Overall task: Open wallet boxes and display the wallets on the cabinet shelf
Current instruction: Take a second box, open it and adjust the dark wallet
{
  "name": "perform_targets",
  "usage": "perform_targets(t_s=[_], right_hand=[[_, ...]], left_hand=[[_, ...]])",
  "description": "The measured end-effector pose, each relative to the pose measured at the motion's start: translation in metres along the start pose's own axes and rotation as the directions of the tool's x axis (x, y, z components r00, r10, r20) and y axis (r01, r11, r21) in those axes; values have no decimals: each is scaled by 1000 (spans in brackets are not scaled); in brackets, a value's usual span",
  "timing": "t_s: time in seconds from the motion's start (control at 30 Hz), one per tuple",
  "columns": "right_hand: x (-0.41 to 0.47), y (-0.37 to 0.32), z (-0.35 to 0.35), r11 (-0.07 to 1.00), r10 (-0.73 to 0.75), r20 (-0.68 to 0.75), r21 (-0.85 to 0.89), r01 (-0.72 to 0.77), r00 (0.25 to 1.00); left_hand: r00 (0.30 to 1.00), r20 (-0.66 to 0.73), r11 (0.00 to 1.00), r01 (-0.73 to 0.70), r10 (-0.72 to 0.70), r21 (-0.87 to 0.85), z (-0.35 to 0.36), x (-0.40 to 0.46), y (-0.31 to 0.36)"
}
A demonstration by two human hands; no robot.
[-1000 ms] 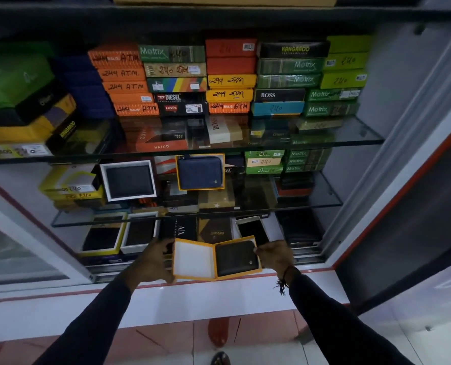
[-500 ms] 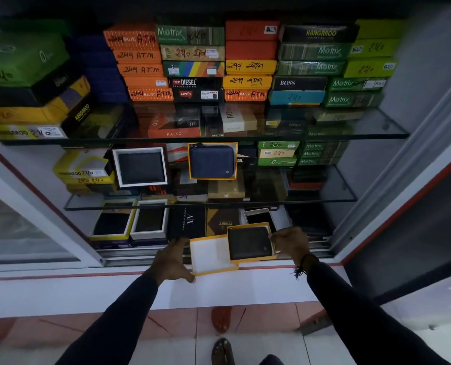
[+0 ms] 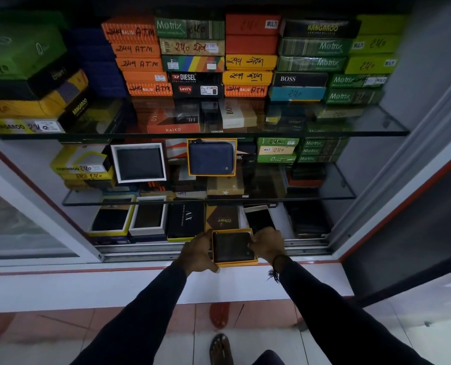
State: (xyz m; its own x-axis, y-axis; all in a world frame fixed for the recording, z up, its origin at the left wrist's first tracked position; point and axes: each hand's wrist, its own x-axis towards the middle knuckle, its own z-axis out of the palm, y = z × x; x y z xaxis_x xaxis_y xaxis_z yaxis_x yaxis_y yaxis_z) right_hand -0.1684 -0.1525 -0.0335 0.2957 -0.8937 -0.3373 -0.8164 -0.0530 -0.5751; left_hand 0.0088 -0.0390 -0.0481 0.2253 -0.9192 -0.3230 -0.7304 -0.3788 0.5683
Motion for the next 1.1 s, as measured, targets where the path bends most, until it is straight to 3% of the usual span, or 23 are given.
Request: perform_targets(t_s=[0.13,0.33,0.47,0.53,0.6,0.73,0.87,1.0,1.1], right_hand=[[-6,6,4,999,17,60,-43,-15,998],[-21,2,24,956,-160,28,-244,162,987],[-17,-7,24,976,-30,31,-213,36,999],[-9,-11,21,992,113,75,52,-117,991],[-3,-14,19,911,183,125,352,-216,975],[-1,-25,16,793,141,82,588,-162,987],[-2,-23,-6,705,96,116,694,-150,989],[-5,-9,-39,602,30,287,759,-246,958],[-9,1,-48,546,-3,382,775,-319,924]], left_hand=[[999,-42,996,-26,22,-86,5,-1,-6],[996,-94,994,-23,13,-103,14,-1,-8],[996,-91,996,-11,3,-84,15,0,-7],[996,-91,995,-6,-3,-95,15,2,-9],[996,-91,995,-6,-3,-97,13,4,-11],[997,-79,990,-26,15,-137,10,6,-16],[998,-57,950,-27,9,-311,-1,6,-18],[998,-49,744,-62,40,-665,-16,-5,-15],[997,-63,676,-78,46,-733,-19,-13,-11]])
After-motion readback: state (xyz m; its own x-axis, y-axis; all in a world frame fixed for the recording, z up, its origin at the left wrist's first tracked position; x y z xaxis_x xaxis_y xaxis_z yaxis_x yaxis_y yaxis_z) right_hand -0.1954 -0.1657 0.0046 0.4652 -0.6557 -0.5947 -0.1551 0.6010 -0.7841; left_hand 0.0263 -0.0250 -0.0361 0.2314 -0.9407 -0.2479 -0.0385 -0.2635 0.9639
